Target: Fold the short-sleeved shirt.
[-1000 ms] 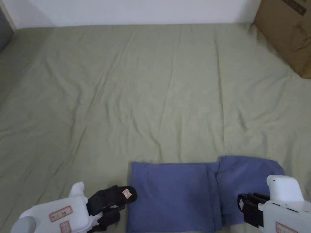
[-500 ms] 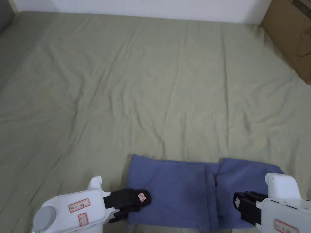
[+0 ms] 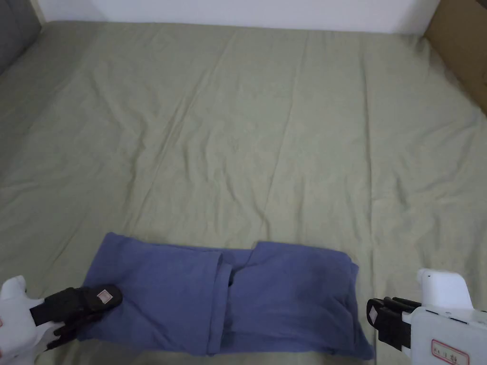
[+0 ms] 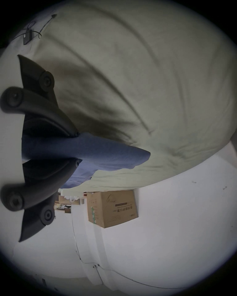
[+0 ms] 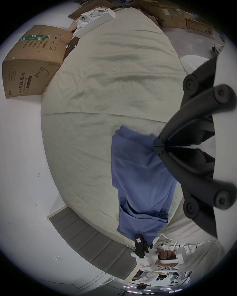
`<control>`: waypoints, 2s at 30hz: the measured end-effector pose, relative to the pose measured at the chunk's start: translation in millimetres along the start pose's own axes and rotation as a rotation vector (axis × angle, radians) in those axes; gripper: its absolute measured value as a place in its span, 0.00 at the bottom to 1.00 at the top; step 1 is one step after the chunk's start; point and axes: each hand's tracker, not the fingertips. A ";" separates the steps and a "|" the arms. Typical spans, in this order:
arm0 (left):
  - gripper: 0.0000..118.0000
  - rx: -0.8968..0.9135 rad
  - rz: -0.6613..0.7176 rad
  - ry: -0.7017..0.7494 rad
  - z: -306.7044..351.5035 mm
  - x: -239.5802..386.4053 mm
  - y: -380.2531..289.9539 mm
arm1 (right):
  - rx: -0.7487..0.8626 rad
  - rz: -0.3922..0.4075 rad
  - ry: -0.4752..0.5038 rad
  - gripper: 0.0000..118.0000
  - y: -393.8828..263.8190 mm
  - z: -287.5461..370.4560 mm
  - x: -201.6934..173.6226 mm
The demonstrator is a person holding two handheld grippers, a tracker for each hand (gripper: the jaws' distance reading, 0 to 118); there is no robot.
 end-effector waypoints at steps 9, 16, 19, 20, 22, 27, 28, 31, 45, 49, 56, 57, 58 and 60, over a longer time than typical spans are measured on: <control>0.12 -0.067 -0.441 -0.006 -30.5 159.7 -38.8 | 0.020 -0.063 0.012 0.01 -6.1 6.4 21.2; 0.12 -0.305 -0.647 -0.152 -119.9 242.1 -109.2 | 0.042 -0.140 0.002 0.01 -14.5 16.4 53.5; 0.24 -0.428 -0.751 -0.085 -172.8 243.6 -144.3 | 0.045 -0.177 -0.022 0.01 -20.1 20.1 69.3; 0.50 -0.473 -0.780 -0.088 -186.6 240.9 -153.4 | 0.044 -0.192 -0.028 0.01 -21.9 21.3 74.2; 0.89 -0.521 -0.803 0.006 -207.4 231.7 -168.9 | 0.043 -0.230 -0.036 0.01 -25.4 23.7 84.3; 0.87 -0.454 -0.613 -0.042 -188.6 218.0 -144.0 | 0.049 -0.258 -0.064 0.01 -32.5 31.9 100.5; 0.86 -0.437 -0.586 -0.048 -182.0 216.1 -136.2 | 0.048 -0.260 -0.066 0.01 -33.0 31.6 102.0; 0.38 -0.329 -0.535 -0.061 -156.2 209.8 -111.5 | 0.045 -0.269 -0.075 0.01 -35.4 27.9 104.4; 0.06 -0.482 -0.564 0.042 -212.9 181.3 -159.8 | 0.028 -0.277 -0.068 0.01 -37.4 24.4 104.3; 0.06 -0.556 -0.600 0.007 -238.3 196.7 -190.9 | 0.032 -0.282 -0.082 0.01 -38.1 29.3 107.8; 0.06 -0.586 -0.627 -0.046 -227.5 206.0 -198.0 | 0.027 -0.254 -0.088 0.01 -33.0 31.6 101.1; 0.06 -0.579 -0.617 -0.059 -220.8 204.9 -192.7 | 0.024 -0.245 -0.083 0.01 -30.9 30.1 97.2; 0.06 -0.561 -0.606 -0.065 -212.2 202.3 -184.7 | 0.020 -0.233 -0.077 0.01 -28.4 27.9 92.3; 0.06 -0.509 -0.586 -0.072 -193.7 195.6 -166.9 | 0.004 -0.182 -0.054 0.01 -21.0 20.2 77.2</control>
